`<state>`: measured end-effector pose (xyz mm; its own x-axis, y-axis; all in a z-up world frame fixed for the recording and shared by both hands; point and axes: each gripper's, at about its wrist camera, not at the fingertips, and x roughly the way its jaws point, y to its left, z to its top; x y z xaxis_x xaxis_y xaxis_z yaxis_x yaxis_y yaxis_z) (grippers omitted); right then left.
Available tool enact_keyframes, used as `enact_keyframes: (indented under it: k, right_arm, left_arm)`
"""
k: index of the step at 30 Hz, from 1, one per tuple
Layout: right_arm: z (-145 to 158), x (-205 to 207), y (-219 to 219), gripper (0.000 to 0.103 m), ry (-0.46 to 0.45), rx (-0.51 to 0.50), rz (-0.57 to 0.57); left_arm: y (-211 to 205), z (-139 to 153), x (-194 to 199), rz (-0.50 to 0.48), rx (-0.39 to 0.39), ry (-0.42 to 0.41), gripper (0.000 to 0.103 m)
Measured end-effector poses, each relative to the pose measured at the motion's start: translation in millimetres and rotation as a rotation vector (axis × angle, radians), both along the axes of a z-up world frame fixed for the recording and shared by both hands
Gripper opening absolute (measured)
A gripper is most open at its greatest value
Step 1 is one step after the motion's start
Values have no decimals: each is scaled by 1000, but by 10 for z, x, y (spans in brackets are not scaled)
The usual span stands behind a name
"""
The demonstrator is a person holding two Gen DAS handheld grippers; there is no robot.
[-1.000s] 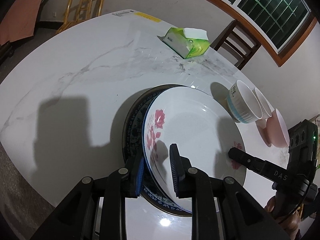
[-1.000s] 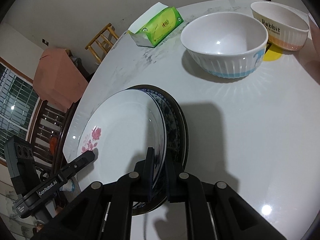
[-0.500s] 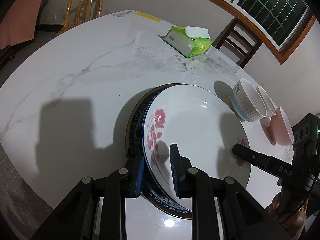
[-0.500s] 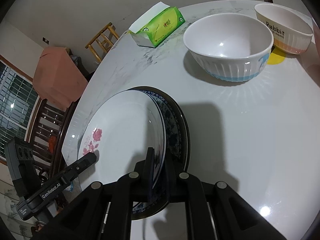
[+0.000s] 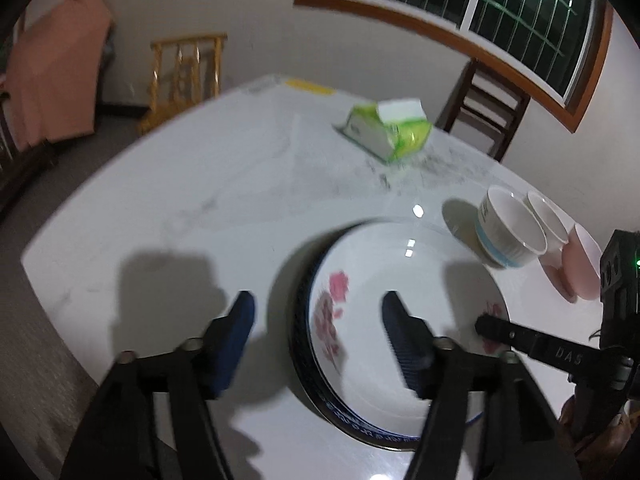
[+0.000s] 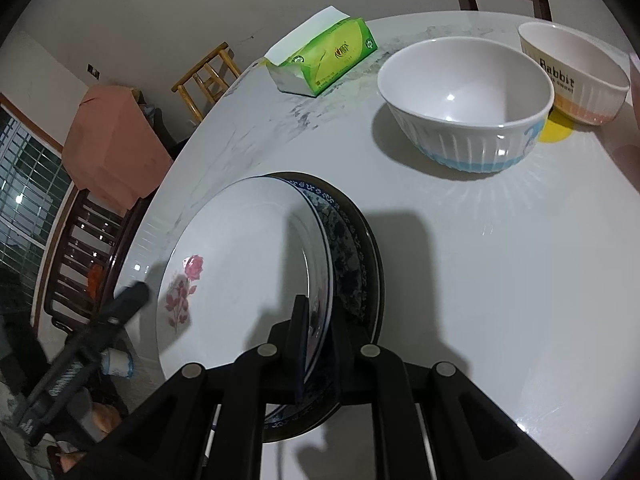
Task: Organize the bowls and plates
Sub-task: 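Open both grippers and pull them back from the plate stack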
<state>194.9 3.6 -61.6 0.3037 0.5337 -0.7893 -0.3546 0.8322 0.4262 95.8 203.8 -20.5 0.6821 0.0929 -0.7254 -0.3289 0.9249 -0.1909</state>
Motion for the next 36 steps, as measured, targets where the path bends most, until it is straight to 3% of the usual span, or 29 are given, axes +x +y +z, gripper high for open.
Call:
enact_keyframes:
  k: [11, 20, 24, 27, 30, 36]
  right_arm:
    - [99, -140, 183, 15, -139, -160, 49]
    - [136, -345, 441, 23, -356, -411, 104]
    - [181, -513, 541, 45, -503, -536, 121]
    - [232, -509, 484, 46, -486, -487, 108]
    - [331, -450, 213, 46, -434, -329, 26]
    - [364, -525, -739, 46, -359, -72, -166]
  left_arm:
    - [-47, -94, 40, -28, 8, 19, 66]
    - [-60, -198, 80, -43, -5, 52, 68]
    - [-40, -246, 94, -36, -13, 67, 68]
    - [-34, -264, 97, -34, -15, 70, 69]
    - [-36, -269, 100, -31, 2, 62, 71]
    - [-57, -226, 76, -46, 3, 31, 71]
